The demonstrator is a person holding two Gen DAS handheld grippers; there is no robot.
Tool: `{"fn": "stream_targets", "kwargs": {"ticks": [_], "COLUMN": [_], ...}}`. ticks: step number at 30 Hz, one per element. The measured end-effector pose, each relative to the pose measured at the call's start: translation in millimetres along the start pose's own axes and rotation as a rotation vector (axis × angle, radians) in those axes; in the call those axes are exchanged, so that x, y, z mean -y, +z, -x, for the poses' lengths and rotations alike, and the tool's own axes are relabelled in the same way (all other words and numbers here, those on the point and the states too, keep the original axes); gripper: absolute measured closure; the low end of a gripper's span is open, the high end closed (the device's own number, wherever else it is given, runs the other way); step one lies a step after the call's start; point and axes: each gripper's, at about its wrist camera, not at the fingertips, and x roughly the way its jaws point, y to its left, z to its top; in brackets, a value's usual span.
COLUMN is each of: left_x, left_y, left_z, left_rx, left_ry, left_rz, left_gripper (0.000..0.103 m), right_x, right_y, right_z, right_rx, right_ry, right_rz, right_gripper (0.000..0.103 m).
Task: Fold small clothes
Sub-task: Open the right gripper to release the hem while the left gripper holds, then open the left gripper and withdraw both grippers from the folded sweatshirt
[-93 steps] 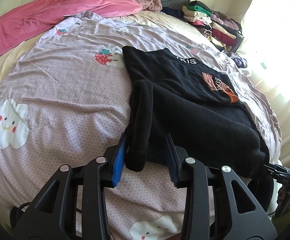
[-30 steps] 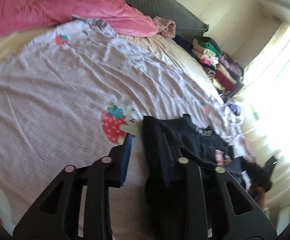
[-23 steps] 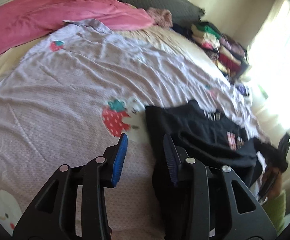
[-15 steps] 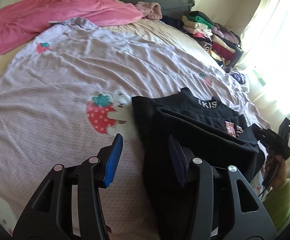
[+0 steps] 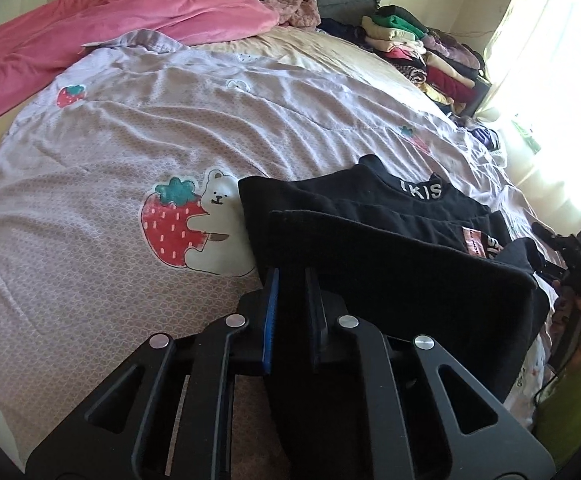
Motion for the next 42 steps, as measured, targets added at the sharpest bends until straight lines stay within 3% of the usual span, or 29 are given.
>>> {"fn": "stream_targets", "kwargs": {"ticks": [2, 3, 7, 10, 19, 22, 27, 30, 34, 36, 40, 42], "left_x": [-2, -3, -8, -9, -14, -12, -8, -5, 5, 9, 10, 11], "left_y": [2, 3, 4, 5, 5, 4, 2, 2, 1, 1, 3, 4], "left_z": [3, 4, 4, 6, 4, 1, -2, -1, 2, 4, 12, 19], "left_rx": [0.019, 0.024, 0.03, 0.038, 0.027, 0.022, 0.023, 0.033, 0.062, 0.078, 0.101, 0.121], "left_ry": [0.003, 0.004, 0.003, -0.001, -0.037, -0.034, -0.026, -0.005, 0.038, 0.049, 0.046, 0.043], "left_rz": [0.012, 0.02, 0.047, 0.055, 0.083, 0.081, 0.063, 0.047, -0.007, -0.026, -0.025, -0.022], "left_gripper": [0.099, 0.099, 0.099, 0.099, 0.098, 0.098, 0.097, 0.098, 0.099, 0.1, 0.1, 0.1], "right_x": [6, 9, 22, 23, -17, -26, -29, -37, -38, -38, -37, -35], "right_y": [4, 8, 18, 21, 5, 5, 8, 8, 6, 4, 11, 15], "right_z": [5, 12, 36, 45, 5, -11, -33, -45, -64, -63, -48, -39], "right_rx": [0.018, 0.049, 0.122, 0.127, -0.022, -0.046, -0.108, -0.124, -0.167, -0.161, -0.121, -0.097], "right_ry": [0.01, -0.023, -0.109, -0.163, -0.294, -0.338, -0.374, -0.392, -0.387, -0.397, -0.371, -0.344], "right_rz": [-0.043, -0.054, -0.054, 0.005, 0.354, 0.415, 0.442, 0.499, 0.541, 0.55, 0.523, 0.497], "right_gripper": [0.014, 0.012, 0.012, 0.012, 0.013, 0.014, 0.028, 0.029, 0.074, 0.076, 0.096, 0.096]}}
